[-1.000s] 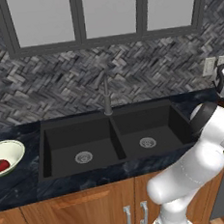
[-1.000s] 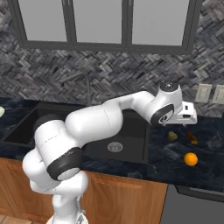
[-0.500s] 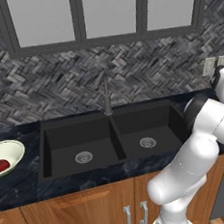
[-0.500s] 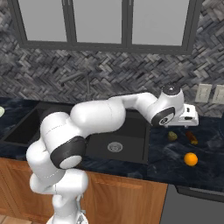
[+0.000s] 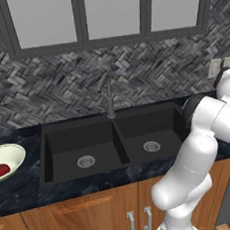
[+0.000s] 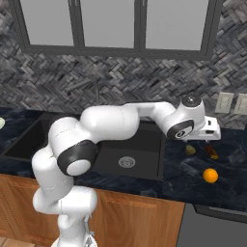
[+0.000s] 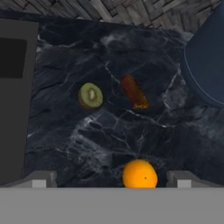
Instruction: There is a mixed pile of frozen fruits and vegetables on the counter. Locate all the frozen vegetables and place the items in a bowl on the counter. Take all the frozen fruits and defrost them in a running sink.
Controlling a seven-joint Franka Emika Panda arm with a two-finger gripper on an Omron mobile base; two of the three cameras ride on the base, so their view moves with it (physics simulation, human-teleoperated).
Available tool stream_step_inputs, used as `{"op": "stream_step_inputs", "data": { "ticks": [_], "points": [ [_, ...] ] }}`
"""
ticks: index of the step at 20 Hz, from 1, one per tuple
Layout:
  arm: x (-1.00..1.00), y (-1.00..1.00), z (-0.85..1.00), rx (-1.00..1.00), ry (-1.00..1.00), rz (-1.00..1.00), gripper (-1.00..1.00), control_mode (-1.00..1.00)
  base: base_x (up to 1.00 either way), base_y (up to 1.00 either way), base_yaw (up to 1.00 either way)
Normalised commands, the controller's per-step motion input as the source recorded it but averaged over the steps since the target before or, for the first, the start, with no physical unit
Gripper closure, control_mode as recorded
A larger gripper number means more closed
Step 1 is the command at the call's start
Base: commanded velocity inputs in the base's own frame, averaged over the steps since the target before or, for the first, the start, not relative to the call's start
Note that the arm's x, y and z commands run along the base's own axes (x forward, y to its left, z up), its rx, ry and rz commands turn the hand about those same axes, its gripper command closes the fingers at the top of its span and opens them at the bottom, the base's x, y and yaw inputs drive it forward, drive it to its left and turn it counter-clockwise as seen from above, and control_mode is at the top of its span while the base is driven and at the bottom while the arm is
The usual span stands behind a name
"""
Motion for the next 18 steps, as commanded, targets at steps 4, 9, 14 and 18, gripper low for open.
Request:
{"op": "stream_step_inputs", "data": {
  "ticks": [4, 9, 14, 18],
  "points": [
    [0.08, -0.07, -0.13, 0.00, 0.01, 0.00, -1.00, -1.00, 0.00, 0.00, 0.00],
    [0.12, -0.02, -0.14, 0.00, 0.02, 0.00, -1.00, -1.00, 0.00, 0.00, 0.00],
    [0.13, -0.03, -0.15, 0.00, 0.02, 0.00, -1.00, -1.00, 0.00, 0.00, 0.00],
    [0.12, -0.06, -0.14, 0.00, 0.01, 0.00, -1.00, -1.00, 0.00, 0.00, 0.00]
  ]
}}
